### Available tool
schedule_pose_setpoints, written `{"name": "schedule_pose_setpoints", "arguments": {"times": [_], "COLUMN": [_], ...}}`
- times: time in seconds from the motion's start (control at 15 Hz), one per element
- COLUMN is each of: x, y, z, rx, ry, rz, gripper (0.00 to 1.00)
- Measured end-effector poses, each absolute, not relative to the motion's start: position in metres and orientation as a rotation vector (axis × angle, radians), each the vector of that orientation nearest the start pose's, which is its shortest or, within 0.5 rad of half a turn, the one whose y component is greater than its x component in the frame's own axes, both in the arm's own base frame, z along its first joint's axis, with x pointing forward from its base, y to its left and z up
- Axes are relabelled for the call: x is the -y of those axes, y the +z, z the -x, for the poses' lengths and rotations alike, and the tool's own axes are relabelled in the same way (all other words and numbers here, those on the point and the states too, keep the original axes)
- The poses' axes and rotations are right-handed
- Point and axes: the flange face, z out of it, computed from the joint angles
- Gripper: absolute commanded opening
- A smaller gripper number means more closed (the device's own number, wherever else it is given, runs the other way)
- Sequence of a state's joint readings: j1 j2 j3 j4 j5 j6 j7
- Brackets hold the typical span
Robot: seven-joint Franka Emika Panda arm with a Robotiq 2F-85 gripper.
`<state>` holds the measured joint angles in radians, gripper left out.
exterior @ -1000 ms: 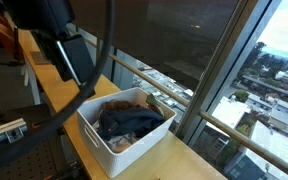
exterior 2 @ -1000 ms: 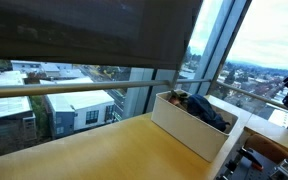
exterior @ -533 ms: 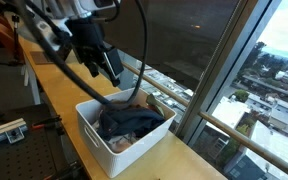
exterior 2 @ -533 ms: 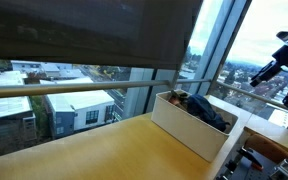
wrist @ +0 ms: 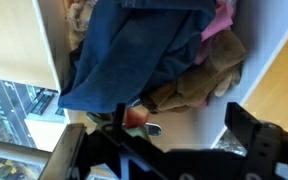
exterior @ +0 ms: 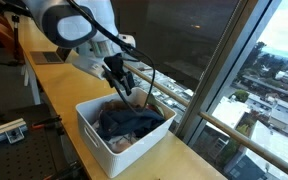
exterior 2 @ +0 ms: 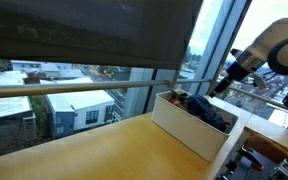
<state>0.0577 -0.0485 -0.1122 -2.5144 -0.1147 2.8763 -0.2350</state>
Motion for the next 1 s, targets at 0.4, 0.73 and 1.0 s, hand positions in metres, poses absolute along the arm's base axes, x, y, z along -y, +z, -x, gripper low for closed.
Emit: {"name": "schedule_pose_setpoints", "arguments": {"times": [0.4, 0.73, 1.0], "x": [0.028, 0.009, 0.01], "y": [0.257, 0.18, 0.139], "z": [-0.542, -0.542, -0.544], "rx": [0.403, 0.389, 0.384], "ry": [-0.489, -0.295, -0.204], "rz": [3.252, 3.271, 3.282], "gripper": [1.0, 1.0, 1.0]}}
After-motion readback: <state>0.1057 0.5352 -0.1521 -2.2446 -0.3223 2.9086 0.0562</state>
